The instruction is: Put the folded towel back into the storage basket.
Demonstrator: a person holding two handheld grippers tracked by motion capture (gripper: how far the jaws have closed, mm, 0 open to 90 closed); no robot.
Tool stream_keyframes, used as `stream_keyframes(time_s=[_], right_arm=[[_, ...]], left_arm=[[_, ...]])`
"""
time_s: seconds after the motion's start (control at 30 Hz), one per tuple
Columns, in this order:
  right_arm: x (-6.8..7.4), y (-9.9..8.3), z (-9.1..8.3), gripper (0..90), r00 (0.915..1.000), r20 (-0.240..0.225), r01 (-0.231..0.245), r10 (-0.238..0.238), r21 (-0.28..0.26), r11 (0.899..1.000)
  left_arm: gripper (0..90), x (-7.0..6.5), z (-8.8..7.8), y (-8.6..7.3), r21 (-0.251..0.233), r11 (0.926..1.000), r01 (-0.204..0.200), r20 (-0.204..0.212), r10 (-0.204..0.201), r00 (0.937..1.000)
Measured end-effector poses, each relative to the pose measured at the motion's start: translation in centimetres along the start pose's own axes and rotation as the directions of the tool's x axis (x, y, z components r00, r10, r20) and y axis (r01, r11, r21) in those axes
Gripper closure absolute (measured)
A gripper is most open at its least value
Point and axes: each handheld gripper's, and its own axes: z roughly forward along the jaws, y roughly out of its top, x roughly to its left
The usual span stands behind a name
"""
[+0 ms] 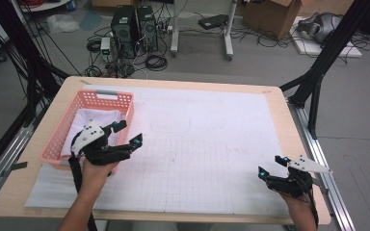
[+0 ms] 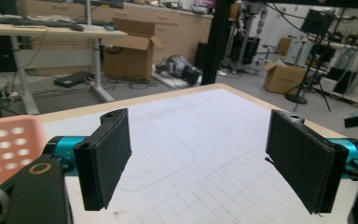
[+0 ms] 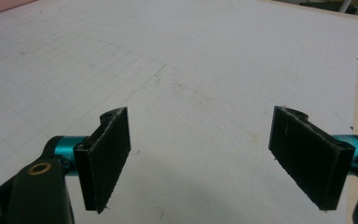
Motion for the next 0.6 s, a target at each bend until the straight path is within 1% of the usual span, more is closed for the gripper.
stream_keyframes(time_s=[0.03, 0.13, 0.17, 0.23, 0.27, 0.3, 0.33, 0.37, 0.4, 0.47, 0.5, 0.6], right_arm=[[0.0, 0.0, -0.1, 19.5, 1.0000, 0.003, 0.007, -0.007, -0.006, 1.000], [0.1, 0.1, -0.3, 19.6, 0.9999, 0.009, 0.008, -0.008, -0.016, 1.000], [0.1, 0.1, -0.4, 19.5, 0.9999, 0.009, 0.011, -0.010, -0.020, 1.000], [0.2, 0.1, -0.5, 19.5, 0.9999, 0.010, 0.013, -0.013, -0.022, 1.000], [0.3, 0.1, -0.6, 19.5, 0.9999, 0.010, 0.012, -0.012, -0.023, 1.000], [0.2, 0.1, -0.6, 19.6, 0.9998, 0.012, 0.017, -0.016, -0.026, 1.000], [0.3, 0.1, -0.6, 19.6, 0.9998, 0.011, 0.019, -0.018, -0.030, 0.999], [0.3, 0.2, -0.6, 19.5, 0.9997, 0.011, 0.021, -0.021, -0.031, 0.999], [0.3, 0.2, -0.6, 19.5, 0.9998, 0.011, 0.020, -0.020, -0.028, 0.999], [0.4, 0.2, -0.6, 19.5, 0.9998, 0.009, 0.019, -0.019, -0.030, 0.999], [0.4, 0.2, -0.6, 19.6, 0.9998, 0.008, 0.020, -0.020, -0.030, 0.999], [0.5, 0.2, -0.6, 19.6, 0.9997, 0.008, 0.023, -0.023, -0.030, 0.999]], left_arm=[[22.4, 0.0, 0.0, 0.0, 0.000, 1.0000, 0.000, 0.000, 0.000, 1.0000], [22.5, -1.1, 0.9, -0.7, 0.008, 1.0000, -0.001, 0.032, 0.001, 0.9995], [22.5, -1.5, 1.2, -0.9, 0.008, 1.0000, 0.004, 0.039, -0.004, 0.9992], [22.5, -2.1, 1.6, -1.4, 0.009, 0.9999, -0.005, 0.050, 0.004, 0.9987], [22.5, -2.6, 2.0, -1.8, 0.006, 1.0000, 0.006, 0.068, -0.007, 0.9976], [22.5, -2.6, 2.0, -1.8, 0.006, 1.0000, 0.006, 0.068, -0.007, 0.9976], [22.6, -3.0, 2.3, -2.2, 0.015, 0.9999, -0.002, 0.080, 0.001, 0.9968], [22.6, -3.0, 2.3, -2.2, 0.015, 0.9999, -0.002, 0.080, 0.001, 0.9968], [22.6, -3.5, 2.5, -2.6, 0.023, 0.9996, -0.015, 0.094, 0.012, 0.9955], [22.7, -3.7, 2.7, -2.8, 0.025, 0.9995, -0.020, 0.099, 0.017, 0.9950], [22.7, -4.1, 2.9, -3.3, 0.032, 0.9993, -0.018, 0.114, 0.015, 0.9933], [22.8, -4.5, 3.2, -3.7, 0.036, 0.9992, -0.019, 0.125, 0.014, 0.9920]])
